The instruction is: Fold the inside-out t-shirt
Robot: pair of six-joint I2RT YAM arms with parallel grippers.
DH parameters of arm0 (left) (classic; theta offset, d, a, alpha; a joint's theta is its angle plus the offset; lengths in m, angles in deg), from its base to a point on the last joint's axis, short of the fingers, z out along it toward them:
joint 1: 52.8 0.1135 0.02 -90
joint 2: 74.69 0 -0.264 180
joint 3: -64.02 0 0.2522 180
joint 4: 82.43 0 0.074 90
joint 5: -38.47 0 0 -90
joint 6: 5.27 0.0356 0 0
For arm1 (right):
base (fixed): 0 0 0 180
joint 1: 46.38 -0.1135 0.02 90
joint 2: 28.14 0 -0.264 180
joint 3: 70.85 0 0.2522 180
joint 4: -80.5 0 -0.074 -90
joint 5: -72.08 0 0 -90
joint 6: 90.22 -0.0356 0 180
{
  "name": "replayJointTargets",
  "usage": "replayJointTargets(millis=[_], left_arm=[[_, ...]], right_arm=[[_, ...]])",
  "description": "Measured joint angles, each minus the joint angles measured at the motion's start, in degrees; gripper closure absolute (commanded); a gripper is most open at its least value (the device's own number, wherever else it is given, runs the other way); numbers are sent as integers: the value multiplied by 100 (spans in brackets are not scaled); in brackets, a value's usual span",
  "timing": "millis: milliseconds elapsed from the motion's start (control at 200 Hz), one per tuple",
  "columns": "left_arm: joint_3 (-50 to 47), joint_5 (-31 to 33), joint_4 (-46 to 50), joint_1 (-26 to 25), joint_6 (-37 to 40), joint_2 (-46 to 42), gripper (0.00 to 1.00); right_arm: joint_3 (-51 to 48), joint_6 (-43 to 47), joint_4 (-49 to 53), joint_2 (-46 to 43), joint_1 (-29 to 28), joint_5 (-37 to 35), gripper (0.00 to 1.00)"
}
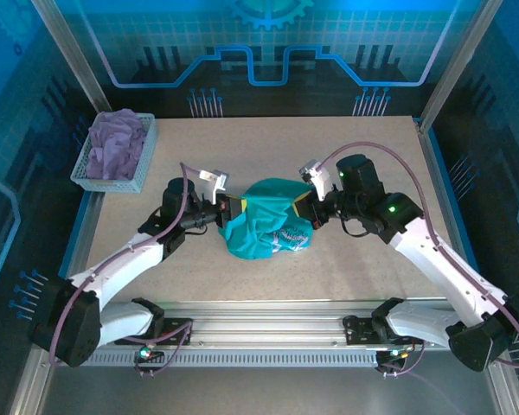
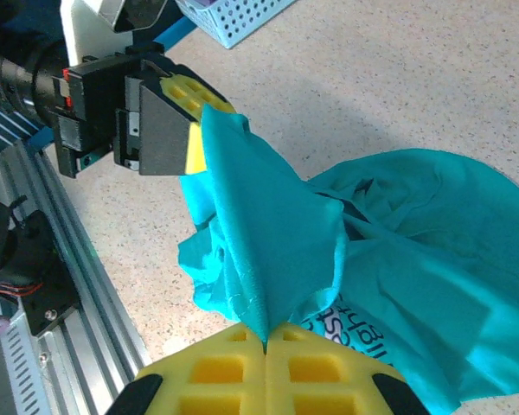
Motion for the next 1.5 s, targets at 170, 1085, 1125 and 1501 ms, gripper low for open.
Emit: replayJointTargets(millis=[170, 1085, 1125, 1501], left_arm=[[175, 522, 492, 4, 4, 164, 47], [439, 1198, 1458, -1370, -1058, -688, 39], [439, 1182, 1373, -1390, -1082, -634, 41], [439, 1591, 1250, -1443, -1161, -155, 72]], right_arm=[[83, -146, -103, 319, -247, 101, 100], [496, -2026, -1397, 1950, -516, 1062, 100], [498, -2063, -1410, 1952, -516, 1064, 100], [566, -2286, -1467, 2026, -498, 1088, 100]])
